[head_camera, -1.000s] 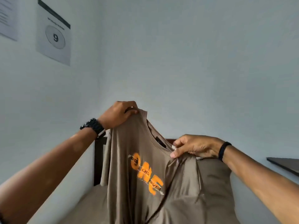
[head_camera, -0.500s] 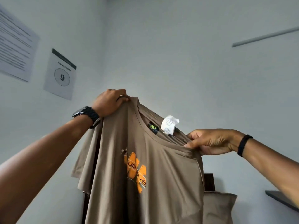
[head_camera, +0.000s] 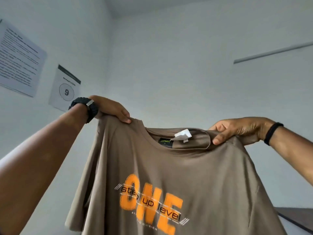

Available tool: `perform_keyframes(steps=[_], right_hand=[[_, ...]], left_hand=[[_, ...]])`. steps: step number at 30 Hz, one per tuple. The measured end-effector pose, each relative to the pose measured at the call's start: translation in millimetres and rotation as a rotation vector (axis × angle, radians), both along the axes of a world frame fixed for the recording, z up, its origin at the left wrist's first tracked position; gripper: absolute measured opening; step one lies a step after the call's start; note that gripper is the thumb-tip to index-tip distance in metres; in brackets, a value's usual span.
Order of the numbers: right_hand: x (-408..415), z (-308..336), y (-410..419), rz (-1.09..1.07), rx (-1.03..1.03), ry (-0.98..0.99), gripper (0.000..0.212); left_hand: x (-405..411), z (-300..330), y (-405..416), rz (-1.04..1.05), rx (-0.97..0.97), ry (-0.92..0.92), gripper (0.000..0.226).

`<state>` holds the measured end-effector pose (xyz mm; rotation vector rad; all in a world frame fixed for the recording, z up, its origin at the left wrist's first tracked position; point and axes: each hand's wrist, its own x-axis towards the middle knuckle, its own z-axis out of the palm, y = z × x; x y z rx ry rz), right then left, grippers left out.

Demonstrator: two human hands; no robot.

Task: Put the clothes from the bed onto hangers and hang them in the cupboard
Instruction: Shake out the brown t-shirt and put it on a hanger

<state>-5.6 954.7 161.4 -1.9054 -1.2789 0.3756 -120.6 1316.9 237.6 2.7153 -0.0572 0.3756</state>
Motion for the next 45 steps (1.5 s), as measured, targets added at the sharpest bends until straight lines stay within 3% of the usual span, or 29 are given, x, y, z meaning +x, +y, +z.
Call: perform_keyframes(steps=[2,4,6,8,10,13,16,20,22,25,27,31,33,36,37,40,42,45], right_hand=[[-12.1,15.6,-7.3,0.003,0.136,-0.025,0.059],[-25.0,33.2,-8.6,0.017,0.352,-0.035,0.061],[-37.4,50.4,-3.0,0.033,0.576,-0.04,0.046],[-43.9,61.7,7.3,0.032,0.733,0.009,0.032],[-40.7,59.6,19.0,0.012,0.751,0.066,0.033],[-17.8,26.2,37.7,-0.062,0.622,0.118,0.037],[20.9,-42.0,58.6,-0.181,0.394,0.17,0.036],[75.4,-194.9,91.5,-0.159,0.089,0.465,0.018],[95.4,-276.3,103.0,-0.21,-0.133,0.535,0.008],[115.6,-382.4,111.8,-0.426,-0.503,0.41,0.024],[125.3,-432.4,117.7,-0.541,-0.633,0.318,0.025],[143.0,-477.4,132.6,-0.778,-0.392,0.391,0.015],[152.5,-484.3,147.7,-0.861,-0.253,0.429,0.017],[171.8,-509.4,169.9,-0.918,-0.197,0.296,0.02],[174.3,-523.4,176.6,-0.89,-0.217,0.283,0.011],[153.5,-565.2,185.3,-0.786,-0.202,0.626,0.053],[140.6,-591.0,186.5,-0.744,-0.195,0.751,0.061],[132.1,-619.2,188.2,-0.883,-0.098,0.551,0.048]], left_hand=[[-24.5,4.8,-11.6,-0.098,-0.09,-0.046,0.021],[-48.0,13.2,-23.0,-0.195,-0.195,-0.229,0.022],[-64.3,24.1,-28.7,-0.307,-0.354,-0.39,0.027],[-69.0,29.9,-32.0,-0.432,-0.49,-0.432,0.03],[-59.7,26.4,-31.5,-0.476,-0.52,-0.422,0.031],[-26.5,-1.5,-19.3,-0.437,-0.37,-0.278,0.021],[29.2,-65.9,10.8,-0.321,-0.265,-0.02,0.042],[104.2,-239.6,50.3,-0.152,-0.239,0.42,0.036],[131.6,-335.0,66.5,-0.079,-0.098,0.642,0.035],[147.9,-458.3,77.0,0.117,-0.059,0.856,0.025],[153.0,-505.4,78.4,0.213,-0.045,0.894,0.02],[176.5,-537.1,79.3,0.311,-0.149,0.615,0.017],[189.9,-545.1,78.5,0.404,-0.108,0.421,0.024],[198.8,-572.9,67.7,0.59,-0.231,0.171,0.028],[199.1,-589.0,60.4,0.603,-0.299,0.145,0.028],[188.9,-645.6,38.5,0.51,-0.385,0.222,0.033],[177.5,-677.0,29.9,0.381,-0.354,0.284,0.047],[156.0,-695.9,22.1,0.272,-0.343,0.229,0.051]])
